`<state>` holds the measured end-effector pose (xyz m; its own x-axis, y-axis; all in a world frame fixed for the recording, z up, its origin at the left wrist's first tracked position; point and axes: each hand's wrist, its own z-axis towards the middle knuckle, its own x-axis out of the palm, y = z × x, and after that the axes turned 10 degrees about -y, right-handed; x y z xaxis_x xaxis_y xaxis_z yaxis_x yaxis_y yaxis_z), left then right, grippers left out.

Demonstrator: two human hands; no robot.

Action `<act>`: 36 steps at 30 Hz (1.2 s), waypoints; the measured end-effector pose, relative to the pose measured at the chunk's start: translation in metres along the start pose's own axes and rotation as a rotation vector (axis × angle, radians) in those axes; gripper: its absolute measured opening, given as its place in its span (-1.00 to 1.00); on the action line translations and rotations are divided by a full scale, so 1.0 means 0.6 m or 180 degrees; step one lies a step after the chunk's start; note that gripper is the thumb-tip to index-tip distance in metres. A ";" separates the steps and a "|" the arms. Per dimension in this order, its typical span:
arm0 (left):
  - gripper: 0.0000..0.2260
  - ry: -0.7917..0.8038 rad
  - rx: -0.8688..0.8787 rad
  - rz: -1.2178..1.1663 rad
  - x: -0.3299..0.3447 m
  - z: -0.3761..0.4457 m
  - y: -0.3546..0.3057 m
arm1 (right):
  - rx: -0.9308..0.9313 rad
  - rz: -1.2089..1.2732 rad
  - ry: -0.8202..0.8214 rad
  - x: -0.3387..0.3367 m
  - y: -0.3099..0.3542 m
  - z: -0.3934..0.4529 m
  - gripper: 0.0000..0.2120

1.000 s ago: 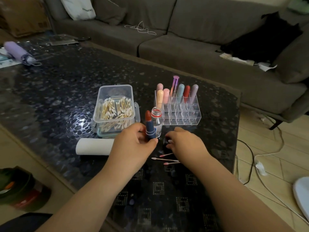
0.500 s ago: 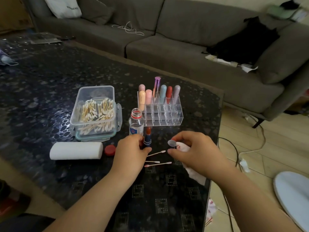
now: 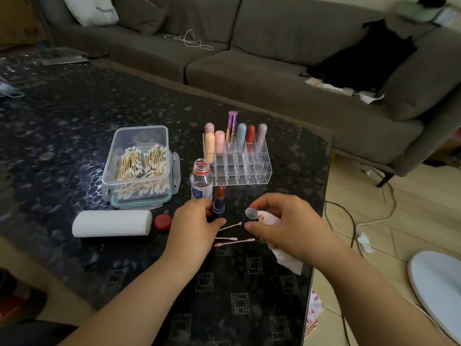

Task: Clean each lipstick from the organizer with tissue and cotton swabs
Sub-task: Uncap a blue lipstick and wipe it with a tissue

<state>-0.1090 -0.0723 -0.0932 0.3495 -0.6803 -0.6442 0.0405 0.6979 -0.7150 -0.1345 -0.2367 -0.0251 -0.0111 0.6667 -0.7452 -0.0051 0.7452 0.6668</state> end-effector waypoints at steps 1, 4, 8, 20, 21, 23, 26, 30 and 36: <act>-0.84 -0.0006 0.0020 -0.0008 0.000 0.000 0.001 | -0.0005 0.0006 0.0001 0.000 0.001 0.000 -0.84; -0.81 0.0027 0.0068 -0.0042 -0.003 -0.001 0.002 | -0.0010 0.0055 0.0014 0.000 0.004 -0.002 -0.84; -0.69 -0.0179 0.0158 -0.0037 -0.016 -0.008 0.000 | -0.0015 0.0172 -0.0010 0.001 0.008 -0.001 -0.84; -0.73 0.1362 -0.1395 -0.2787 -0.111 -0.059 -0.044 | -0.0347 0.1503 0.0506 0.012 0.053 -0.035 -0.83; -0.70 0.1328 -0.1425 -0.2940 -0.114 -0.058 -0.044 | -0.0373 0.1476 0.0481 0.012 0.056 -0.037 -0.82; -0.69 0.1175 -0.1512 -0.3131 -0.120 -0.052 -0.044 | -0.0394 0.1218 0.0342 0.011 0.059 -0.039 -0.76; -0.74 0.1023 -0.1612 -0.3220 -0.130 -0.045 -0.043 | -0.0285 0.0436 0.0040 -0.003 0.063 -0.041 -0.64; -0.76 0.0971 -0.1667 -0.3251 -0.135 -0.042 -0.039 | -0.0463 -0.0078 0.0096 -0.028 0.064 -0.051 -0.89; -0.74 0.0964 -0.1668 -0.3289 -0.139 -0.041 -0.040 | -0.1306 -0.0913 0.0215 -0.031 0.074 -0.059 -0.81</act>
<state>-0.1620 -0.0379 -0.0290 0.1387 -0.9397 0.3127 -0.2386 -0.3382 -0.9103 -0.1698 -0.2166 0.0187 -0.0163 0.4234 -0.9058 -0.4100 0.8234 0.3923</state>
